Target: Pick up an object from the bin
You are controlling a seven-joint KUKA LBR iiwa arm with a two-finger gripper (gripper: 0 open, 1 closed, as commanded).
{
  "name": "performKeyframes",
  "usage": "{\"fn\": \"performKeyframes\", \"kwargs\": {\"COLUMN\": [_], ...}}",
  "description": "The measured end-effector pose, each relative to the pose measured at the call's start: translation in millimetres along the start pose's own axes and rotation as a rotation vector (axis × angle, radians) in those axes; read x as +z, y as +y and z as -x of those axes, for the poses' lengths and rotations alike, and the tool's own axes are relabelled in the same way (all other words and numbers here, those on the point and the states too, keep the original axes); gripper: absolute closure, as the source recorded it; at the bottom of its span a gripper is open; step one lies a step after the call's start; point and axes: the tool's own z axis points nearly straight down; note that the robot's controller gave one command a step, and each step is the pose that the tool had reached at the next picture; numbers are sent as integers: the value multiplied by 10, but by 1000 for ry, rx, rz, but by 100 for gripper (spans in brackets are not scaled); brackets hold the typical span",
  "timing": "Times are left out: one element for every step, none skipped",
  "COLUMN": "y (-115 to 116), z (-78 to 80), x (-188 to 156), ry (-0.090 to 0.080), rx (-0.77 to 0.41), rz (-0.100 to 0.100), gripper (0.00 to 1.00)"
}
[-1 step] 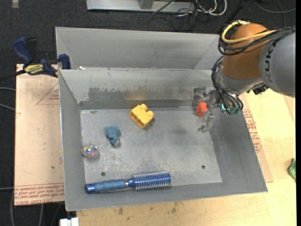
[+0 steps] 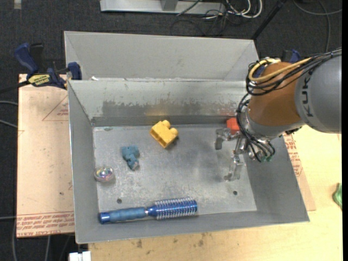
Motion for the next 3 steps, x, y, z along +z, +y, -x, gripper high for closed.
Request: {"fn": "performKeyframes", "kwargs": {"y": [983, 1302, 1301], "z": [117, -842, -832], "x": [-361, -47, 268], "ry": [-13, 2, -28], "rx": [-84, -144, -200], "rz": [1, 0, -5], "gripper": [0, 0, 0]}}
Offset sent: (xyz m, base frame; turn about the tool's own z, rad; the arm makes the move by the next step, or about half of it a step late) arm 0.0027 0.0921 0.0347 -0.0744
